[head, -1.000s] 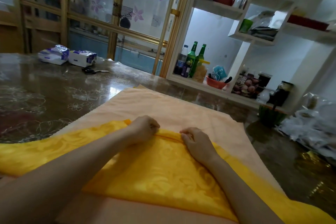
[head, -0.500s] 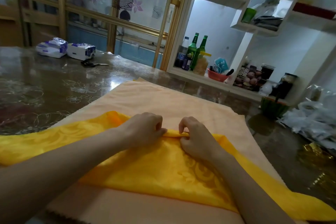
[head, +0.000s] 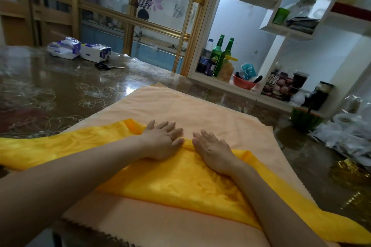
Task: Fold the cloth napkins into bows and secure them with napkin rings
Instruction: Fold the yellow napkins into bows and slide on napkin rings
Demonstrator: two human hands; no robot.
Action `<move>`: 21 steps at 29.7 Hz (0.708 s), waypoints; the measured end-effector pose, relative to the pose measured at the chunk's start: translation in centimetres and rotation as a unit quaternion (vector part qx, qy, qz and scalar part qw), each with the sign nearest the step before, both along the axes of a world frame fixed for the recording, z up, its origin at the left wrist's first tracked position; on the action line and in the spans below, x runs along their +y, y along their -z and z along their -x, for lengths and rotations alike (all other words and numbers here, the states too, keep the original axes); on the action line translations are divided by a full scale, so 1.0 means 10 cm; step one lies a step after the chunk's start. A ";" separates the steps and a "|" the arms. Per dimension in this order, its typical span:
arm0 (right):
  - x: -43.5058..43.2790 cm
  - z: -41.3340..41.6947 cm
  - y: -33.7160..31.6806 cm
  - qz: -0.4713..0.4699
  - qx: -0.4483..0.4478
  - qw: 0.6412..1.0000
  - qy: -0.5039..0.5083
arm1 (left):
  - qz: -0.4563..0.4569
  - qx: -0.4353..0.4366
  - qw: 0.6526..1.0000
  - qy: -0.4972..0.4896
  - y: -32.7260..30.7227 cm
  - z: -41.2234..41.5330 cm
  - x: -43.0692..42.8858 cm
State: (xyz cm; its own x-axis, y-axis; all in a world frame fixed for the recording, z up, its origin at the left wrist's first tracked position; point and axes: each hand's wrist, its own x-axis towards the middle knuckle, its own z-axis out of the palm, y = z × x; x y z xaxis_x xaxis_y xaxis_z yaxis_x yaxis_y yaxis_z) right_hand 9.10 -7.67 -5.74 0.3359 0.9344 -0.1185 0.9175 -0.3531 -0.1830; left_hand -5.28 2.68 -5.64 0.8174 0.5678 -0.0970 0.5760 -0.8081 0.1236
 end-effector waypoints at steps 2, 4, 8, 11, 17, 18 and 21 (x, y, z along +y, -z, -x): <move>-0.07 -0.10 -0.02 0.011 -0.002 1.000 0.014 | 0.020 -0.021 1.000 0.006 0.02 0.02 0.06; -0.13 -0.14 -0.05 0.008 0.003 1.000 0.012 | 0.030 -0.055 0.998 0.018 0.03 0.06 0.10; -0.21 -0.07 -0.20 -0.082 0.031 0.996 0.000 | 0.016 -0.150 0.988 0.046 0.01 0.15 0.10; -0.23 -0.03 -0.29 -0.106 0.049 0.993 -0.028 | 0.012 -0.173 0.984 0.050 -0.06 0.18 0.06; -0.19 0.05 -0.22 -0.213 -0.004 0.977 -0.020 | -0.080 -0.191 0.977 0.047 -0.17 0.16 0.01; -0.17 0.07 -0.20 -0.214 -0.024 0.976 -0.022 | -0.104 -0.196 0.974 0.049 -0.17 0.15 -0.01; -0.15 0.13 -0.18 -0.187 -0.075 0.979 -0.034 | -0.134 -0.176 0.974 0.054 -0.15 0.13 -0.08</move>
